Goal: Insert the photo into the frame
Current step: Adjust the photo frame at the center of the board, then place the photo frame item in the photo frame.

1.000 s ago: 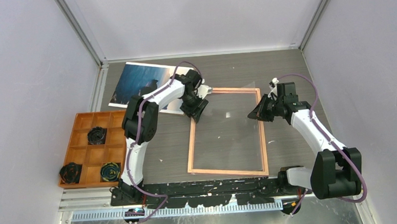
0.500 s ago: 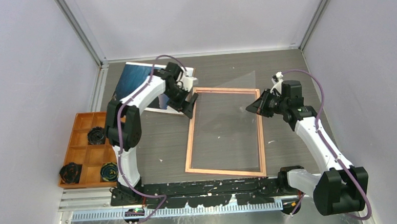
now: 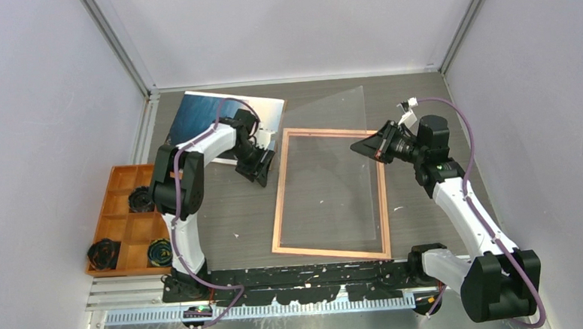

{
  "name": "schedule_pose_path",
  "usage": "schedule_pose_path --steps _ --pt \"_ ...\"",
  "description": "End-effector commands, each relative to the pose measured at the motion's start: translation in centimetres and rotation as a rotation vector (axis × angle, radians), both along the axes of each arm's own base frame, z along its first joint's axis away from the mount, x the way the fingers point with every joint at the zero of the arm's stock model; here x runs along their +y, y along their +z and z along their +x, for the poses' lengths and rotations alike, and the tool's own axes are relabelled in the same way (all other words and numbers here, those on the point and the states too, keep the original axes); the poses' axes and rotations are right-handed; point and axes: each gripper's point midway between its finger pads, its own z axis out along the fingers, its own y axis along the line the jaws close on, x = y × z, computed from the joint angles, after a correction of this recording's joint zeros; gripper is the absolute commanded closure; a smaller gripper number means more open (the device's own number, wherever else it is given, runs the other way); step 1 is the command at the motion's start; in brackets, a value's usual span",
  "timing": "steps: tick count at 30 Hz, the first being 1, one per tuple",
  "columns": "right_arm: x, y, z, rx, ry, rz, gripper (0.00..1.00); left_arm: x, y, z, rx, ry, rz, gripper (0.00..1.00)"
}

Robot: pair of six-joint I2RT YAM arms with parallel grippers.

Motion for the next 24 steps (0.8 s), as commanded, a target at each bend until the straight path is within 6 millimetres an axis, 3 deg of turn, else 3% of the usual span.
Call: schedule_pose_path --steps 1,5,14,19,24 --pt "1.1 4.8 0.3 -0.104 0.054 0.112 0.99 0.0 0.5 1.9 -0.038 0.058 -0.063 0.46" --pt "1.3 6.1 0.4 -0.103 0.052 0.167 0.99 1.1 2.3 3.2 -0.074 0.108 -0.097 0.47" --pt "1.2 8.2 0.7 -0.079 0.05 0.362 0.99 2.6 2.9 3.3 -0.073 0.143 -0.114 0.46" --pt "1.1 5.5 0.6 -0.016 0.033 0.328 0.99 3.9 4.0 4.1 -0.068 0.197 -0.153 0.43" --pt "0.7 1.1 0.7 0.061 0.013 0.245 0.99 4.9 3.9 4.1 -0.075 0.206 -0.132 0.41"
